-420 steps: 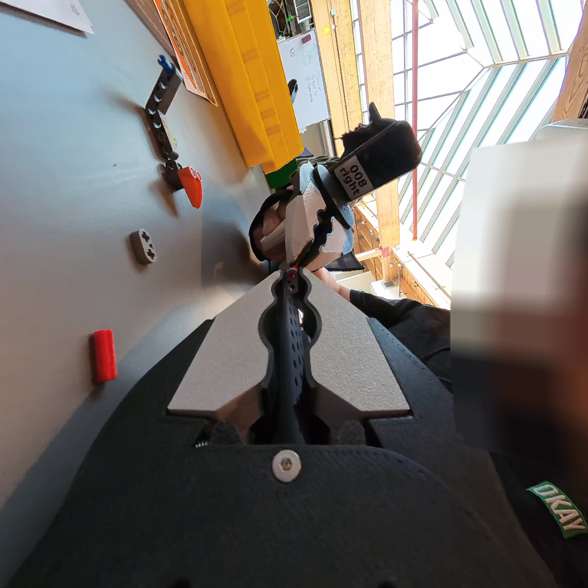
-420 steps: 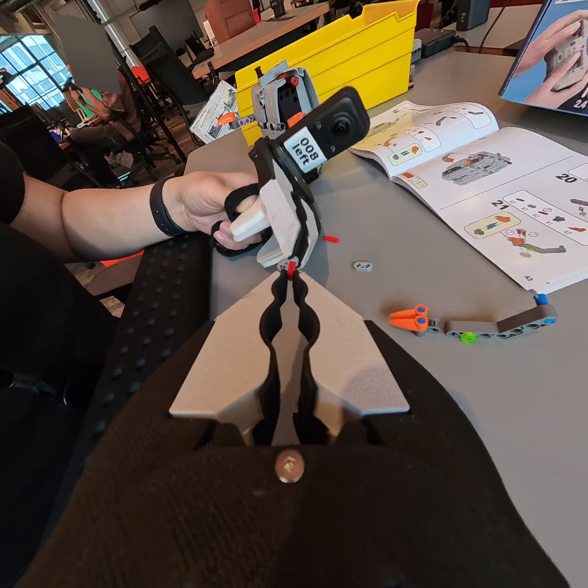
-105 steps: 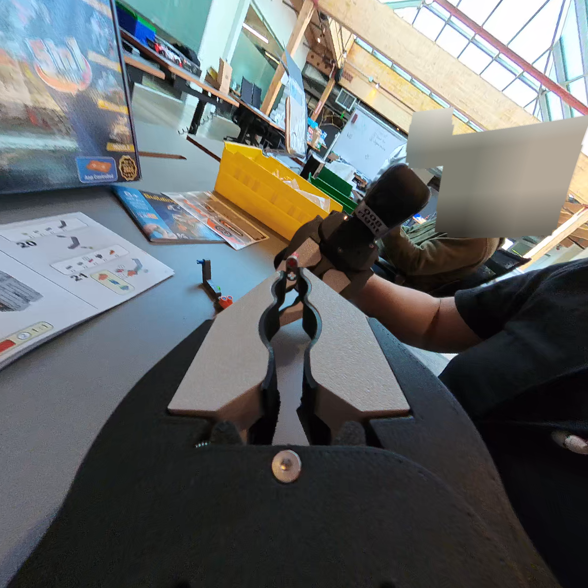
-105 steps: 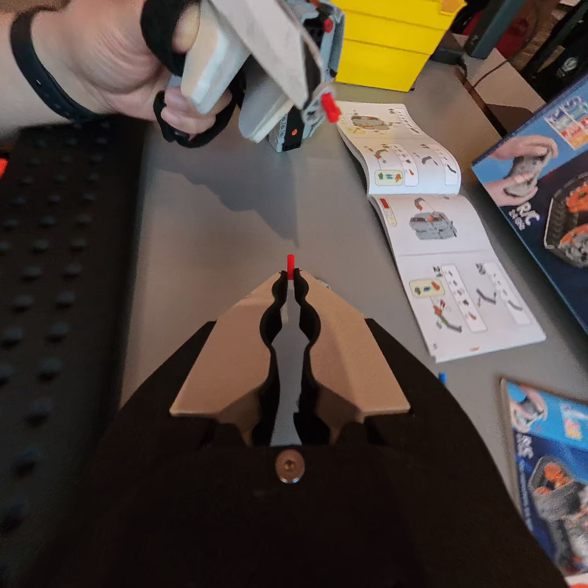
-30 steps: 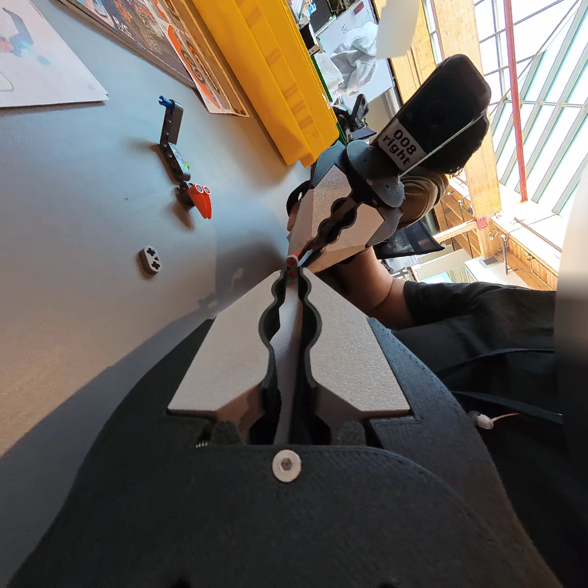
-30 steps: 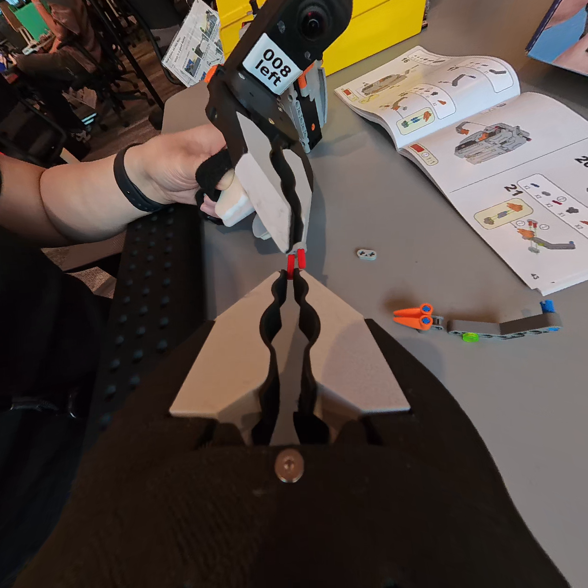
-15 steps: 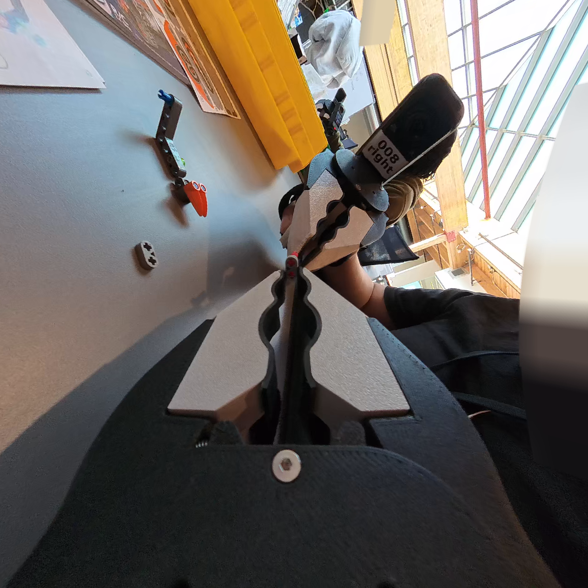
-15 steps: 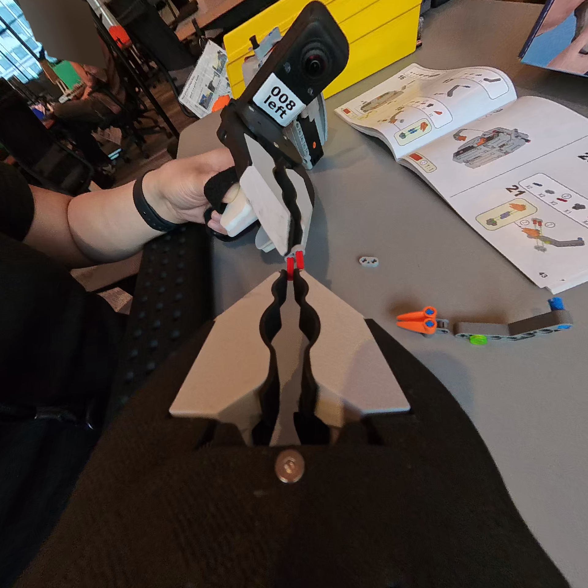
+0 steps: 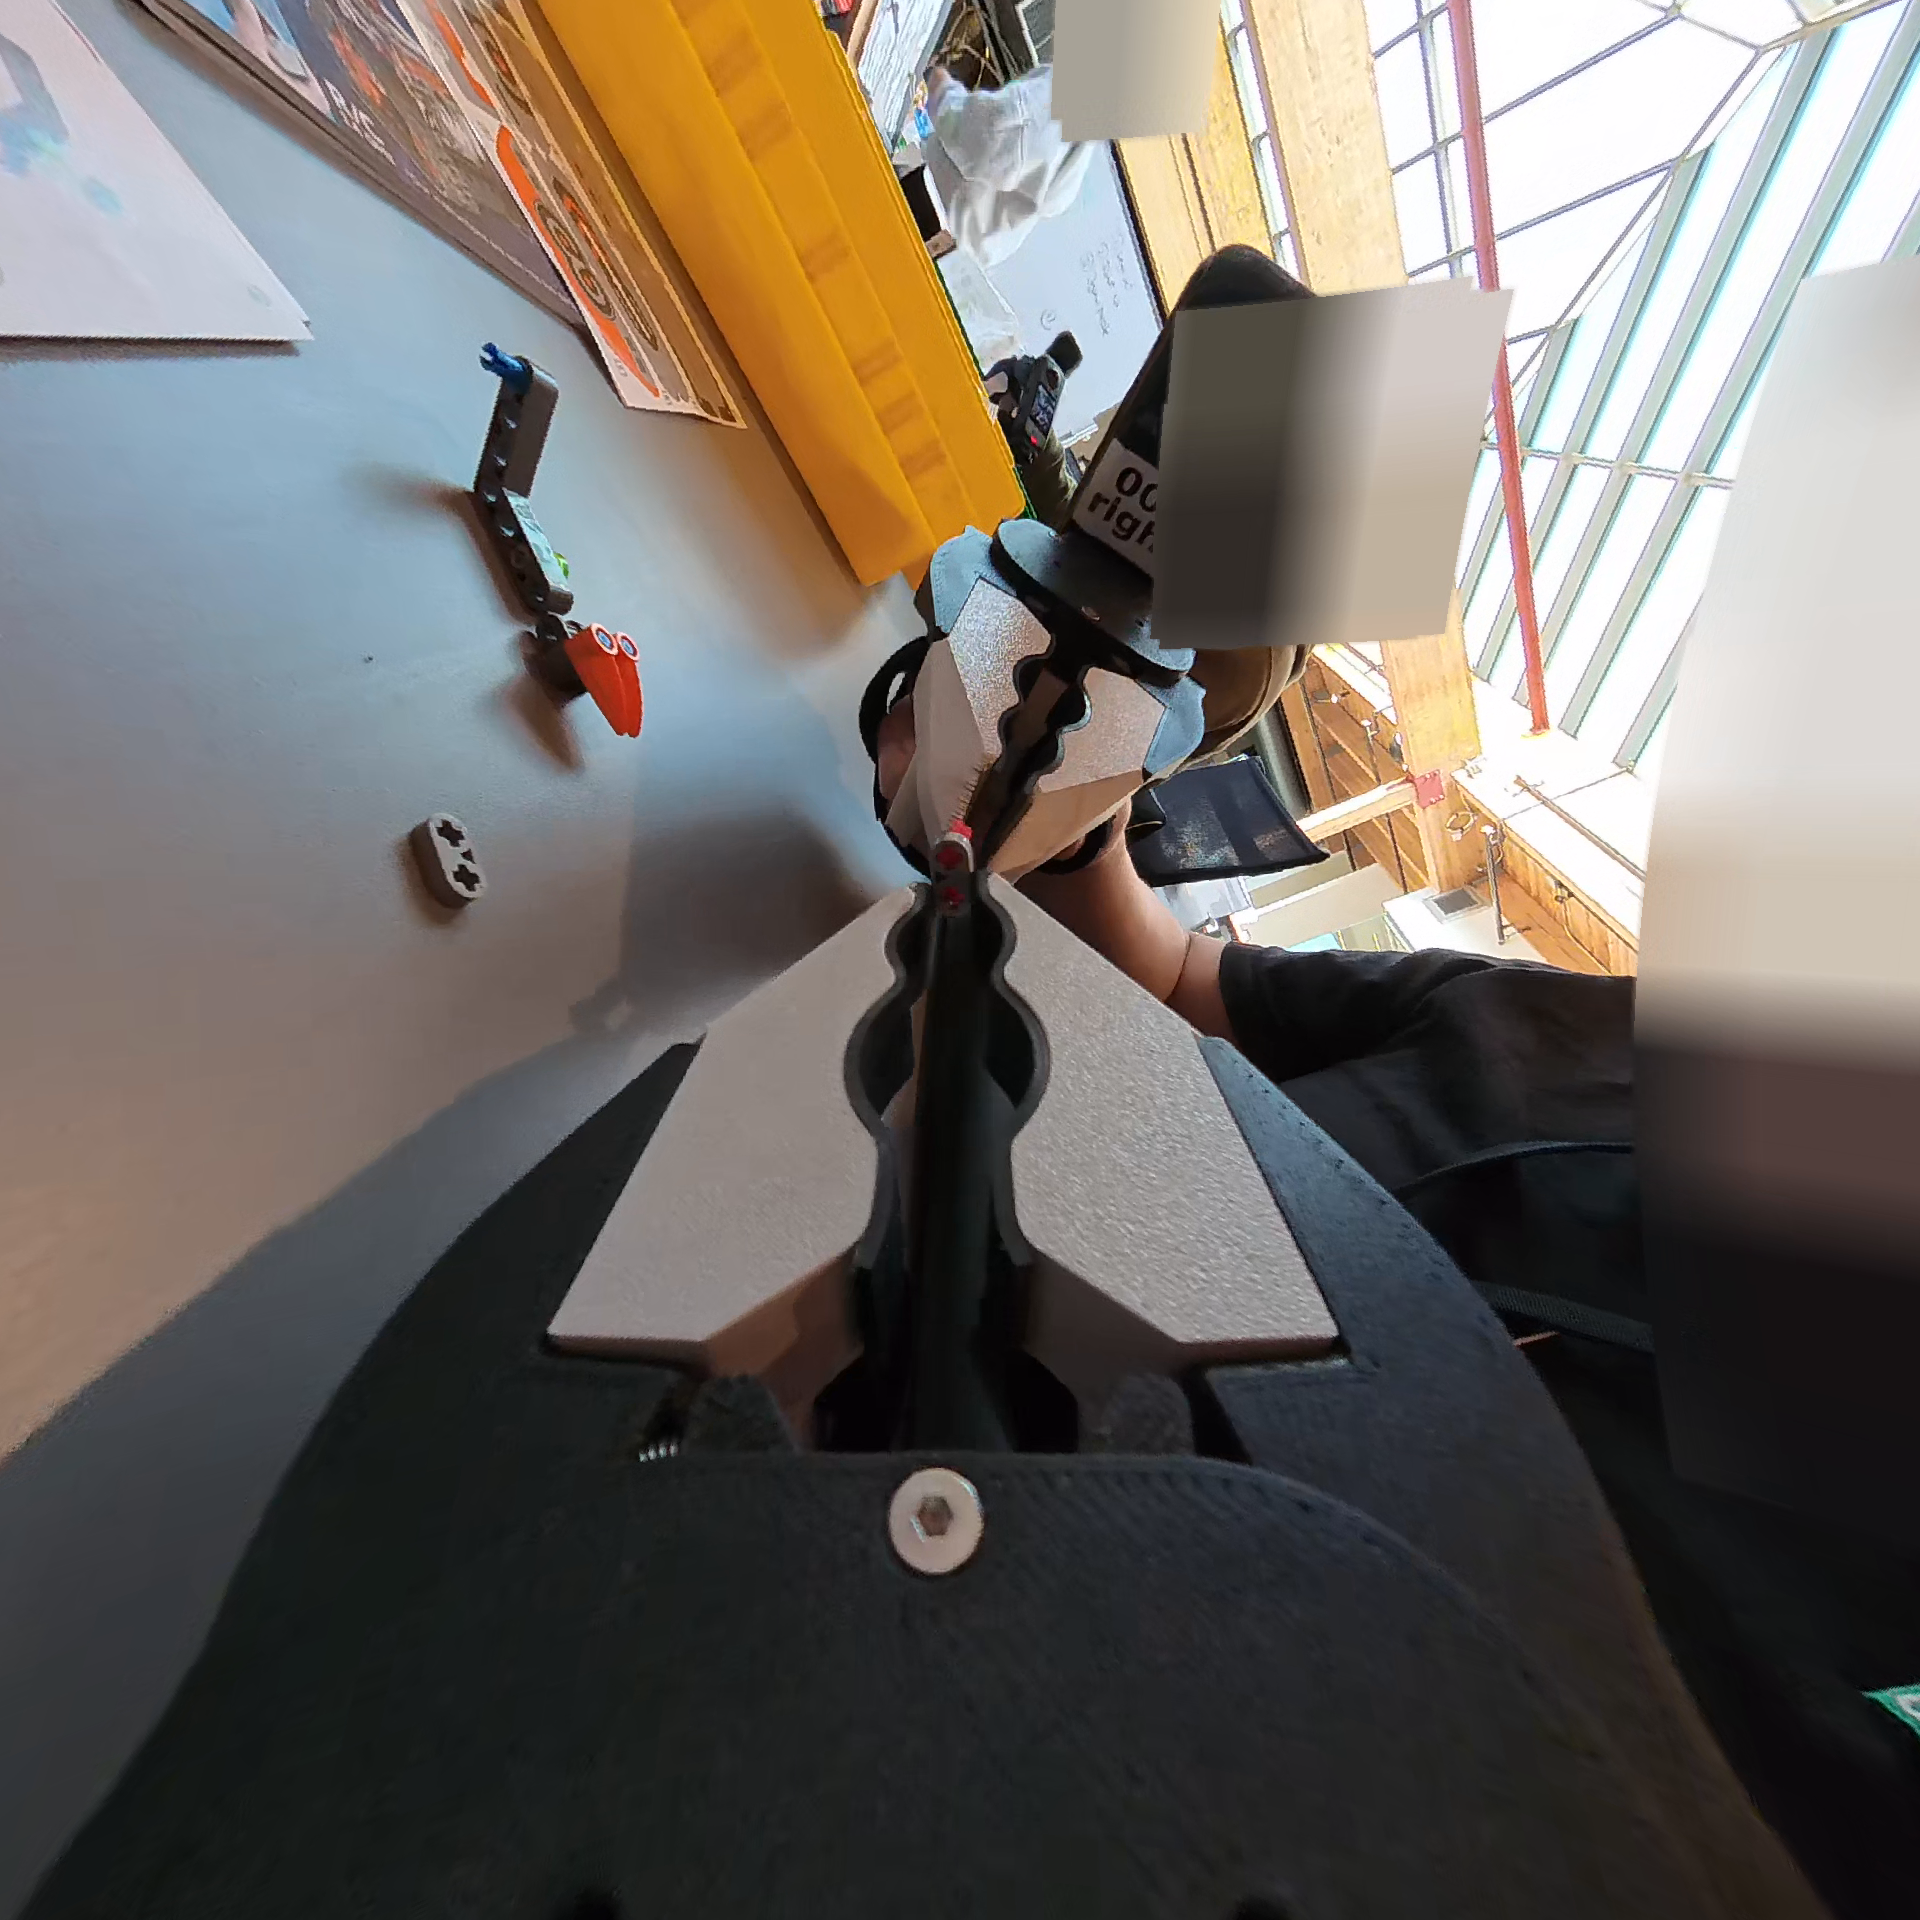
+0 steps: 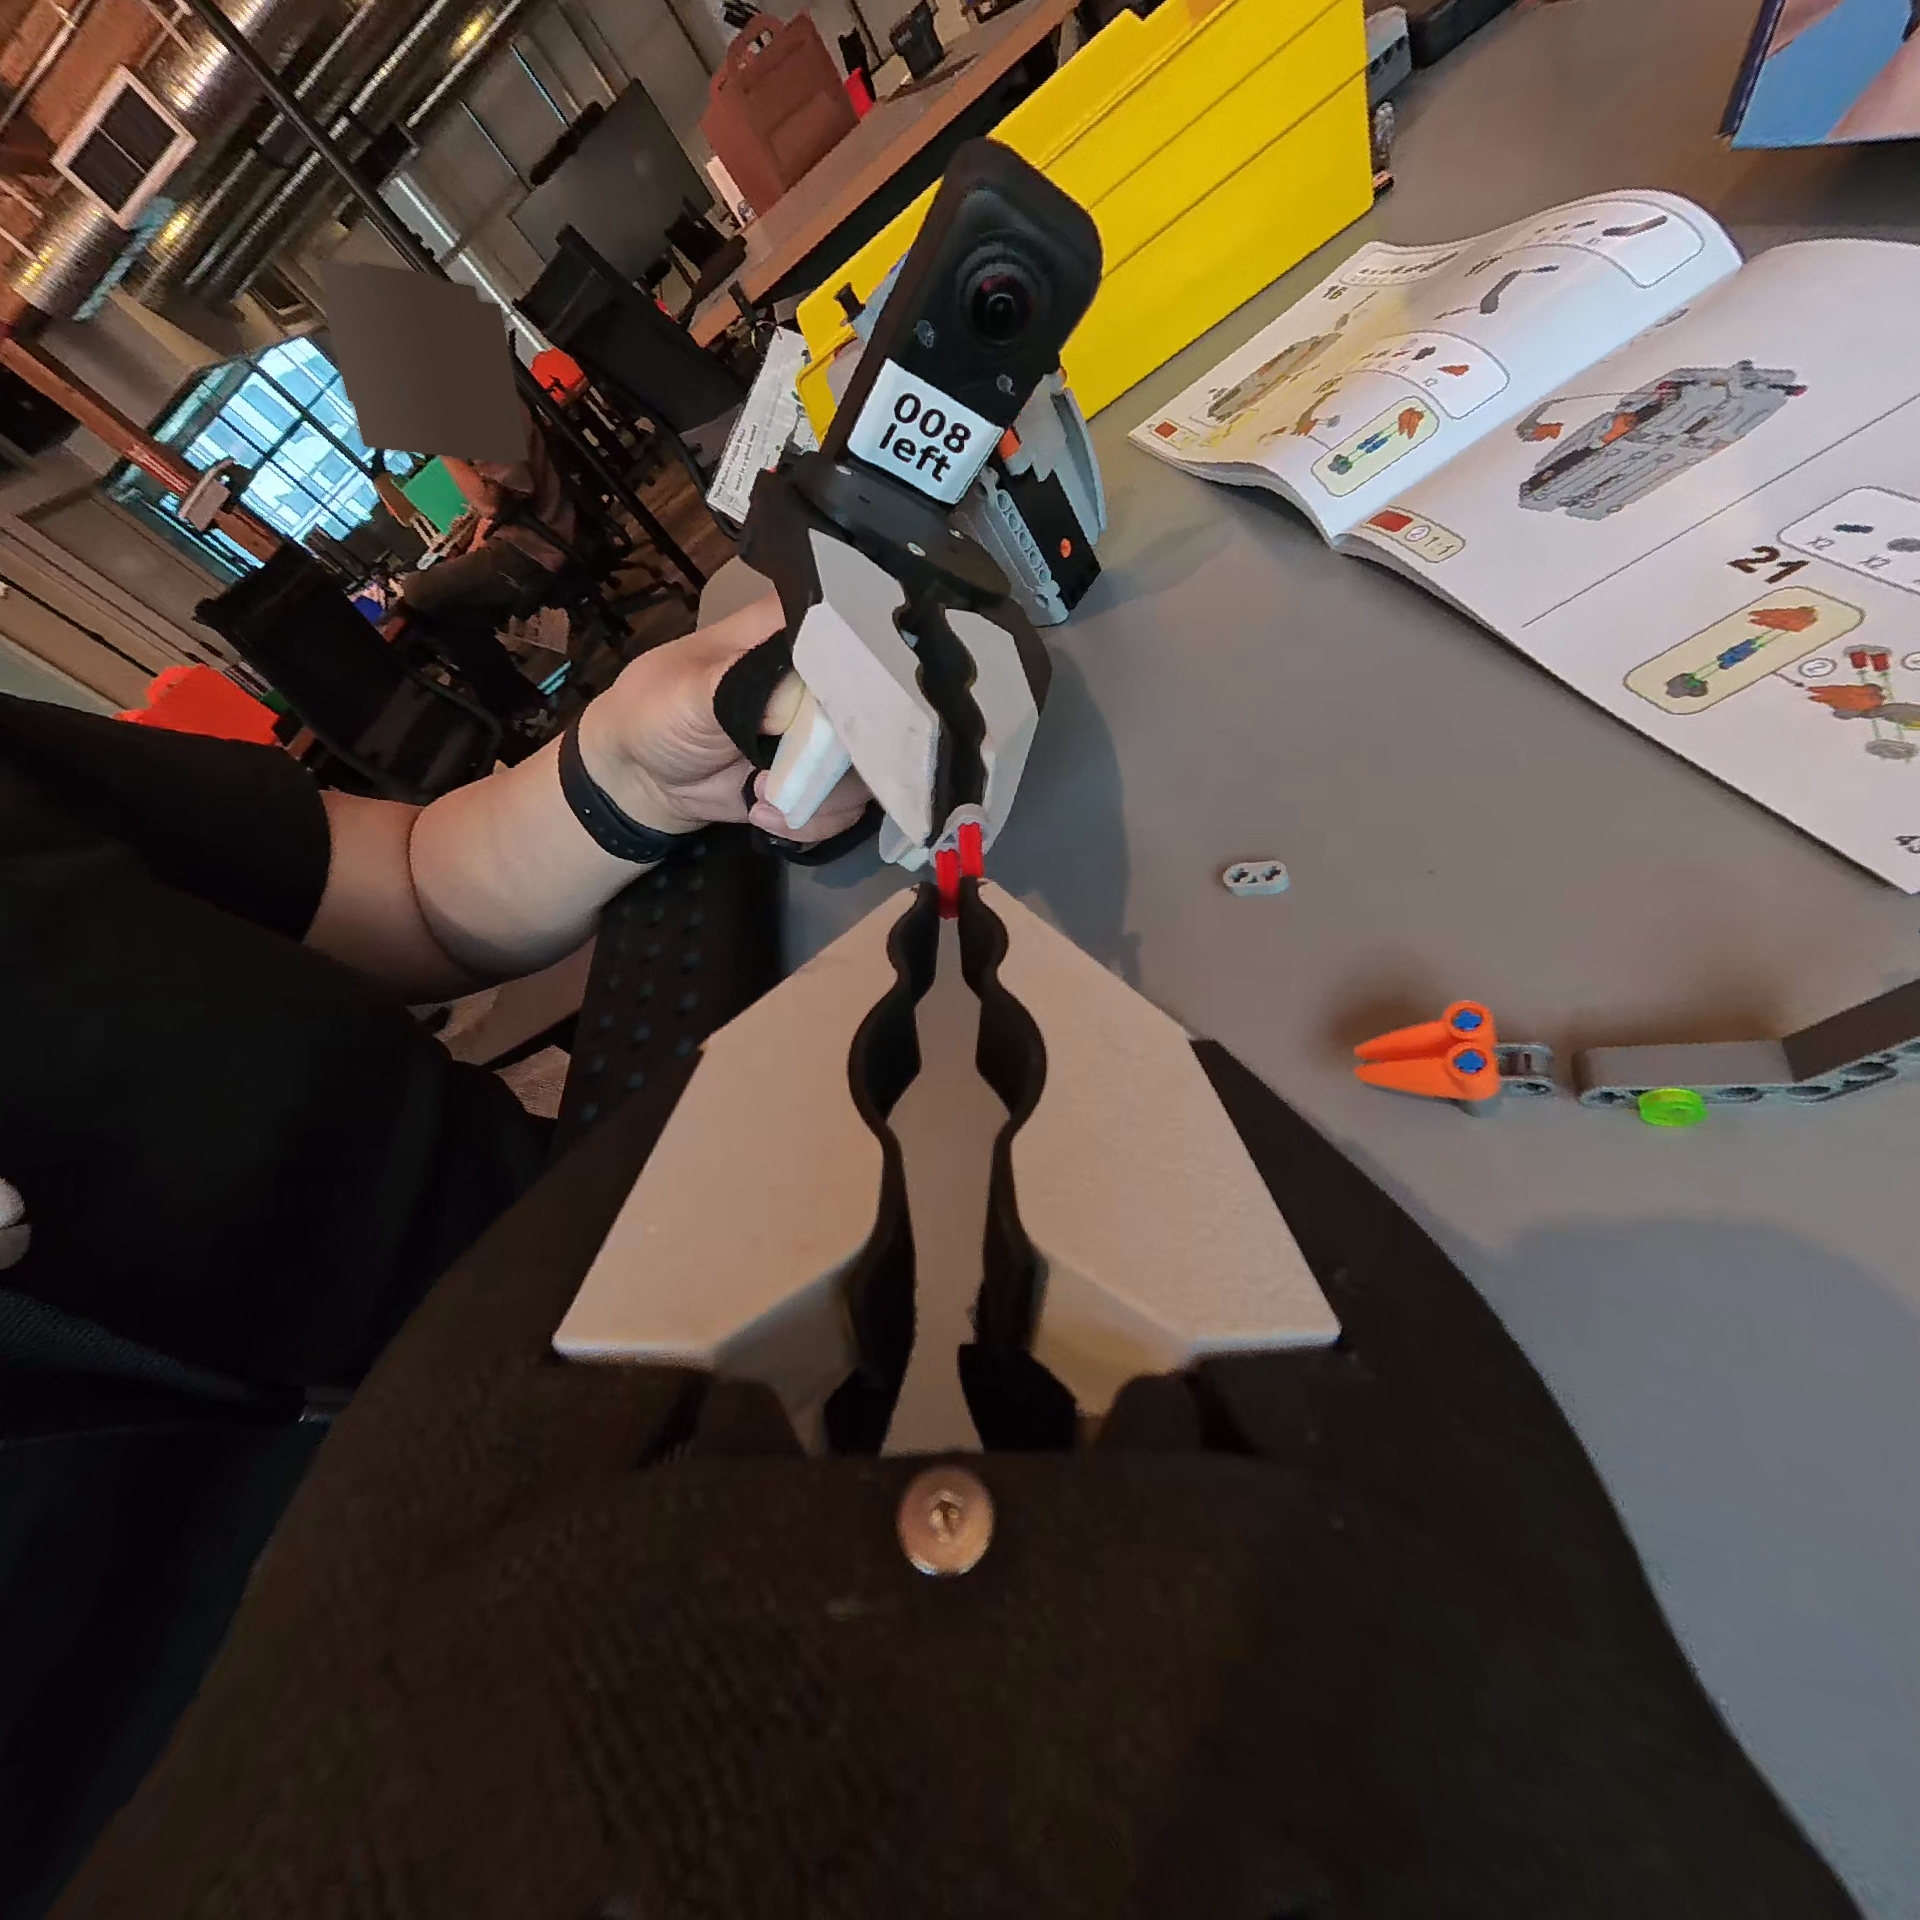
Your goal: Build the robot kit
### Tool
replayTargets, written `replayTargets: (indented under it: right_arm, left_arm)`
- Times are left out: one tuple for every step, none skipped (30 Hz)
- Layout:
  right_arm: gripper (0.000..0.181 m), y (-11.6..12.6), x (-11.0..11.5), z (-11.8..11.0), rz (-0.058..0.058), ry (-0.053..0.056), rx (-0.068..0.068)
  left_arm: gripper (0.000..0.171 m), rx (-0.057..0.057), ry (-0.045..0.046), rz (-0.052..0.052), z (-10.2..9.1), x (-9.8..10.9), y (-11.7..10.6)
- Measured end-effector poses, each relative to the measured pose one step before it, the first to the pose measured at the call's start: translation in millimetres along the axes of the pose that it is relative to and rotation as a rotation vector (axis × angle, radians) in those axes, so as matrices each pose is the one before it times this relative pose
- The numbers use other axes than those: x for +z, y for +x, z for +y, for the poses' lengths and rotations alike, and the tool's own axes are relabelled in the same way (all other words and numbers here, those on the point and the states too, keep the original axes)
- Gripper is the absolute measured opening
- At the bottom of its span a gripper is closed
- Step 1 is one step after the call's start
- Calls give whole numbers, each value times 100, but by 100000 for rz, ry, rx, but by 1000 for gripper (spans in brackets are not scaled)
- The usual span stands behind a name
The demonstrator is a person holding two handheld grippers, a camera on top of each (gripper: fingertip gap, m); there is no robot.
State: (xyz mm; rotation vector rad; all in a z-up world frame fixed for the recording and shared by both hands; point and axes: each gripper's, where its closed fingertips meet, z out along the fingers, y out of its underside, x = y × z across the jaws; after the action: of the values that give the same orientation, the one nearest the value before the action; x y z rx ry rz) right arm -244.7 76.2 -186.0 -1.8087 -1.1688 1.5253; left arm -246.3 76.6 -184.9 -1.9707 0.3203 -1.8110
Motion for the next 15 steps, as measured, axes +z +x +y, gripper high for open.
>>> replayTargets:
  right_arm:
    - [4, -69, -4, 28, -1125, 71, 902]
    - [4, -25, 9, 114, -872, -407, 574]
    - [4, 56, 31, 154, -315, -590, 267]
    - [4, 28, 47, 136, -479, -409, 428]
    - [3, 3, 26, 64, -772, 169, 631]
    - [3, 23, 52, 28, -713, 509, 954]
    - [3, 88, 71, 109, -525, 194, 906]
    - [3, 91, 87, 156, -437, -160, 852]
    - [3, 94, 68, 106, -346, 83, 739]
    - [3, 69, 55, 70, -351, 246, 735]
    - [3, 95, 51, 92, -313, 163, 928]
    - [3, 80, 58, 114, -302, -21, 873]
    - [3, 51, 35, 77, -333, 46, 684]
    - [3, 30, 7, 50, -383, 59, 542]
    - [3, 23, 4, -4, -235, 353, 348]
  left_arm:
    - [5, -445, -389, 644, 65, 20, 50]
    - [4, -315, -504, 377, 77, 11, 13]
    - [5, -201, -731, -240, 110, 14, -80]
    - [5, -21, -529, -477, 93, 16, -109]
    - [4, -62, -518, -130, 84, -13, -52]
    - [4, -241, -245, 45, 43, -21, -40]
    - [5, -233, -203, -241, 45, -27, -100]
    - [5, -264, -551, -557, 82, -28, -157]
    - [5, -193, -433, -591, 79, -23, -149]
    - [5, -198, -331, -414, 60, -16, -115]
    - [5, -275, -245, -363, 51, -18, -113]
    - [5, -324, -299, -425, 59, -9, -139]
    - [5, -379, -117, -182, 51, 2, -92]
    - [5, -649, -130, 253, 65, 7, -62]
    - [5, -998, 101, 713, 29, 9, -20]
